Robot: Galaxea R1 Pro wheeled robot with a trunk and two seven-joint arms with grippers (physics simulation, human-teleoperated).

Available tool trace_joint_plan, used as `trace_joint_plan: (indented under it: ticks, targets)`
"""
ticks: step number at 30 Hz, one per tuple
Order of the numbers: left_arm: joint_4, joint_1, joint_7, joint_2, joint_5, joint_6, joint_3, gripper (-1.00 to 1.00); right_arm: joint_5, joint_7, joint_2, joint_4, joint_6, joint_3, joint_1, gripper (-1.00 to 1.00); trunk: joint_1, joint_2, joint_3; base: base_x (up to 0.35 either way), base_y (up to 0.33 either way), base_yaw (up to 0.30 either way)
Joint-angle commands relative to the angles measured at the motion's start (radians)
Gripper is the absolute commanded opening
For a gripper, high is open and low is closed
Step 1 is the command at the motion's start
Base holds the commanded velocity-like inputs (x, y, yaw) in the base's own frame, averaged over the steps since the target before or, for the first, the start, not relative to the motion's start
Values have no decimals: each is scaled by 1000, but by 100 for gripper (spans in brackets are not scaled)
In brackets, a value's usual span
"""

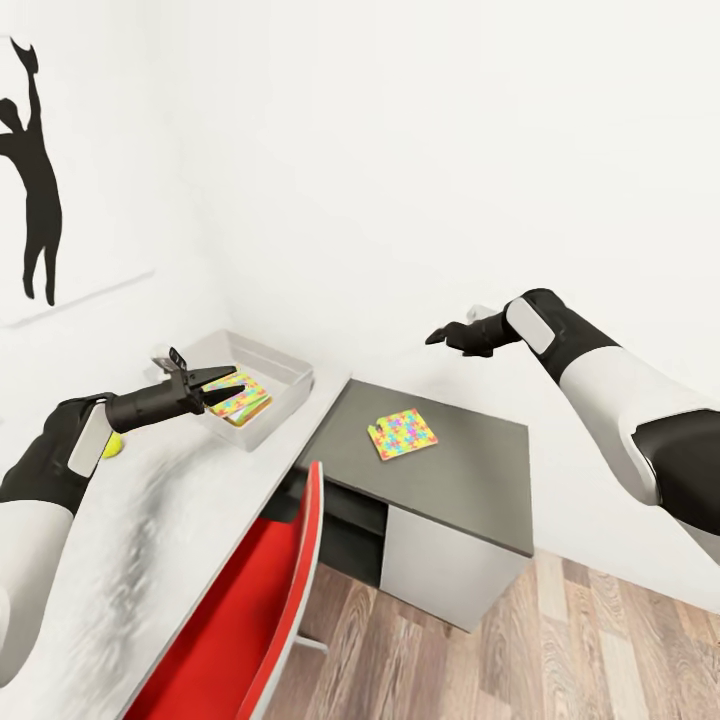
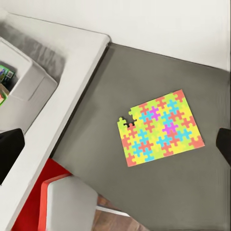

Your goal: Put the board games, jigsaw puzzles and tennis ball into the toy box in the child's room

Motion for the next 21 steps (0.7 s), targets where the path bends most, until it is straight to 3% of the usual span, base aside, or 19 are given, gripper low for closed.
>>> trace_joint_plan:
  ticks: [1, 21]
  targets:
    - [0, -1, -1, 0, 2, 5, 0, 100, 10, 10, -1, 1, 2, 4, -1, 100, 1, -2, -1, -2, 2, -205]
    - [0, -1, 0, 0, 2, 2, 0, 100, 10, 10, -2, 2, -20, 4, 2, 100, 1, -2, 26, -11, 15, -205]
